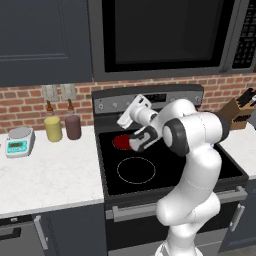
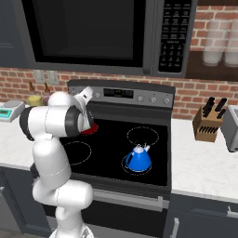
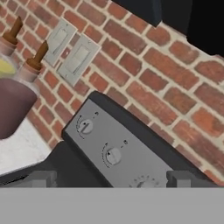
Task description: Turn off the rear left burner of the stove.
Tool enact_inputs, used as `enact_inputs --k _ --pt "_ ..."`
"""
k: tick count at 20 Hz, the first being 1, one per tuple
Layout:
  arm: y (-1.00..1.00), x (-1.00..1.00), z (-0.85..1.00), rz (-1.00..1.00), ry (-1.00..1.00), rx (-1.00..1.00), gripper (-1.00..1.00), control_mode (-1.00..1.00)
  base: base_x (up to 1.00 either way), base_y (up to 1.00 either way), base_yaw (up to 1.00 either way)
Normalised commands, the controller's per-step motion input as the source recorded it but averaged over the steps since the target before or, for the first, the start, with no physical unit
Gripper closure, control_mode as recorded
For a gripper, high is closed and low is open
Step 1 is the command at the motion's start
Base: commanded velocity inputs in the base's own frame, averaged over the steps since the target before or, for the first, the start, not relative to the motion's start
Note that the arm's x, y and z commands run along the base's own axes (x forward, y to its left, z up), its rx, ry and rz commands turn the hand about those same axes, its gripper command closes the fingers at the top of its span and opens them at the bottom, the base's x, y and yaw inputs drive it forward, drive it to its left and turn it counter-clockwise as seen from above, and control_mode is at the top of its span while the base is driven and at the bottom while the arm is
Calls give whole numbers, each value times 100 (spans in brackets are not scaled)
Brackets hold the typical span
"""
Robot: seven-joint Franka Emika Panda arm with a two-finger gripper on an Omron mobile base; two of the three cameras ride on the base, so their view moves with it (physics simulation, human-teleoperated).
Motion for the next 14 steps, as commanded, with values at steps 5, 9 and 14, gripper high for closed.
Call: enact_inputs --k 5,9,14 --pt "0 0 -28 20 -2 2 -100 -100 0 0 0" --pt "-1 9 -35 17 -6 0 -100 -100 0 0 0" --pt "-2 28 -25 5 -9 0 -100 -100 0 0 0"
